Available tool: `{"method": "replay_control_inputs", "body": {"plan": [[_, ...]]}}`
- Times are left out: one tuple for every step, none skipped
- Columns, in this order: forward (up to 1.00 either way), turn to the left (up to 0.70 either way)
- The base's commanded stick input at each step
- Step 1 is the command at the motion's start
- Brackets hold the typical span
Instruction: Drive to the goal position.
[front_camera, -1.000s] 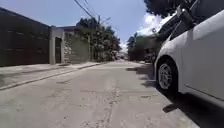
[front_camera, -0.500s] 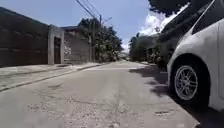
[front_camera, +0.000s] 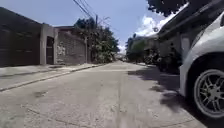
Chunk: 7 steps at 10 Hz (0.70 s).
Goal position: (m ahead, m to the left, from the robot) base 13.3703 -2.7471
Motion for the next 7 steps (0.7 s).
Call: {"method": "replay_control_inputs", "body": {"plan": [[1.00, -0.08], [1.00, 0.00], [1.00, 0.00], [1.00, 0.00], [1.00, 0.00], [1.00, -0.06], [1.00, -0.19]]}}
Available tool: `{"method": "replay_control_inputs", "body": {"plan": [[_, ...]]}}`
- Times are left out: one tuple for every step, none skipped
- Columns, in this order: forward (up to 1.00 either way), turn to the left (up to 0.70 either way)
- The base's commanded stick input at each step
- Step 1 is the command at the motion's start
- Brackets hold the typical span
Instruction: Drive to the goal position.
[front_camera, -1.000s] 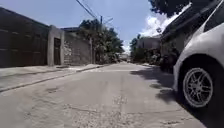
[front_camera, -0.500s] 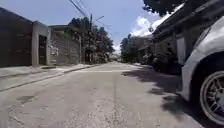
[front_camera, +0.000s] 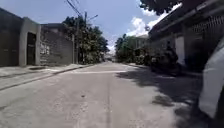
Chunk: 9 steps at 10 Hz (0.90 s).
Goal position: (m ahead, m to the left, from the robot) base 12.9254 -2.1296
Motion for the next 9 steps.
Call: {"method": "replay_control_inputs", "body": {"plan": [[1.00, -0.31], [1.00, -0.38], [1.00, -0.38], [1.00, -0.38], [1.00, -0.31], [1.00, -0.18], [1.00, -0.04], [1.00, 0.00], [1.00, 0.00]]}}
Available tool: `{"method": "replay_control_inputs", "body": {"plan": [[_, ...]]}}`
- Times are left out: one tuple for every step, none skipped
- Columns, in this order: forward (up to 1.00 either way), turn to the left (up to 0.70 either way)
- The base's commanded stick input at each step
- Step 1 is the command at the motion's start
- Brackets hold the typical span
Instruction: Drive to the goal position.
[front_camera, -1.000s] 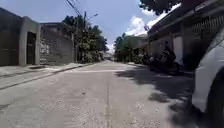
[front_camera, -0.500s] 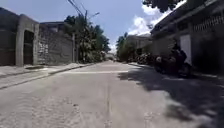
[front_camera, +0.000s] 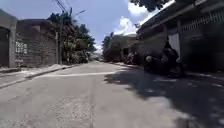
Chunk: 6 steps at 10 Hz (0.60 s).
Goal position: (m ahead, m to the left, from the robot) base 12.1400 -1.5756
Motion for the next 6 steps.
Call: {"method": "replay_control_inputs", "body": {"plan": [[1.00, 0.00], [1.00, 0.00], [1.00, 0.00], [1.00, 0.00], [1.00, 0.00], [1.00, 0.00]]}}
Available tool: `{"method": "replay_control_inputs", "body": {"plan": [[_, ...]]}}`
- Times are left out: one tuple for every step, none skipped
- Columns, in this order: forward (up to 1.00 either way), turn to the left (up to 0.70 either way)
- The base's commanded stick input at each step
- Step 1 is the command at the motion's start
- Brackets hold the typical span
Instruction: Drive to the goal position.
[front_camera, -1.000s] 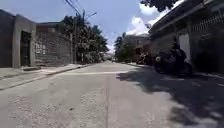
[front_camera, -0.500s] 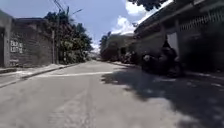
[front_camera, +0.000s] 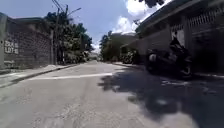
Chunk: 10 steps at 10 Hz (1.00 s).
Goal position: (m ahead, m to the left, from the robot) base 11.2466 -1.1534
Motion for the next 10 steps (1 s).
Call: {"method": "replay_control_inputs", "body": {"plan": [[1.00, 0.00], [1.00, 0.00], [1.00, 0.00], [1.00, 0.00], [1.00, 0.00], [1.00, 0.00], [1.00, 0.00], [1.00, 0.00], [1.00, 0.00], [1.00, 0.00]]}}
